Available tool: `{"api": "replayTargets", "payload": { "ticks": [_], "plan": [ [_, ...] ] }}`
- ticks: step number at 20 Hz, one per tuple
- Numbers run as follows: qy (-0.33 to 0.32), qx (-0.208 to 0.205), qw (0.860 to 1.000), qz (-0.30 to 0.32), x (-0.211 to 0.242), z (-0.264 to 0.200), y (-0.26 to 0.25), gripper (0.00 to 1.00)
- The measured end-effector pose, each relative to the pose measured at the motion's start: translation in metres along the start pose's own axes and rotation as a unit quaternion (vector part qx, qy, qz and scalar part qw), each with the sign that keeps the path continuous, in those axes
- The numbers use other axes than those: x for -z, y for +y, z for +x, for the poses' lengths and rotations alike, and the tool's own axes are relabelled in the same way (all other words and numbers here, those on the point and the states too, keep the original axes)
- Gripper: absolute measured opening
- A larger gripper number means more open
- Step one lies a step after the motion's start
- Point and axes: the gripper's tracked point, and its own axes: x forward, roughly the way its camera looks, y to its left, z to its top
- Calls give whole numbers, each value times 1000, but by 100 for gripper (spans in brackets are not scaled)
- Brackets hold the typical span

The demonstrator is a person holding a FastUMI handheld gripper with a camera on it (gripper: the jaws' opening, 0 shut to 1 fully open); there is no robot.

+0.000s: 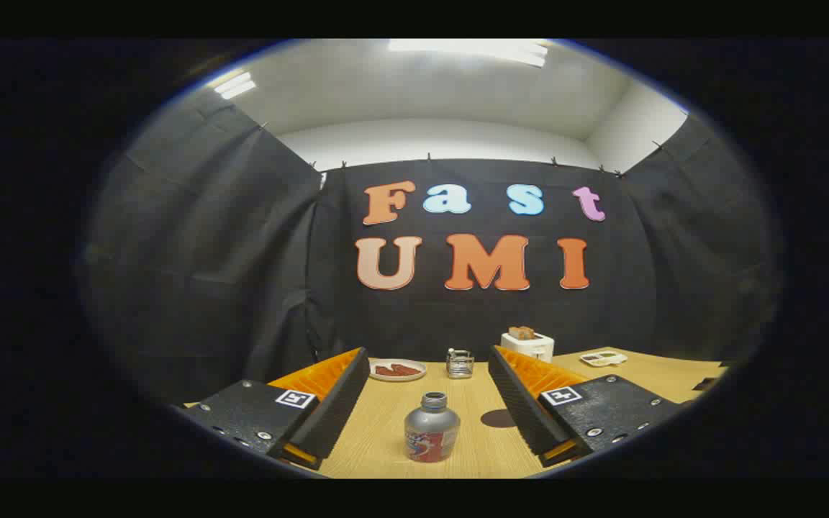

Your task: Take the bottle from table, then pour the juice into the cup, finally place the bottle on the coaster

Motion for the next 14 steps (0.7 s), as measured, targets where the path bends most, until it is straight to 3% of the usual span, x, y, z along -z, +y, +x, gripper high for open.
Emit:
{"api": "replayTargets", "payload": {
  "ticks": [14],
  "plan": [
    [8,7,1000,-10,3,0,-4,98]
  ]
}}
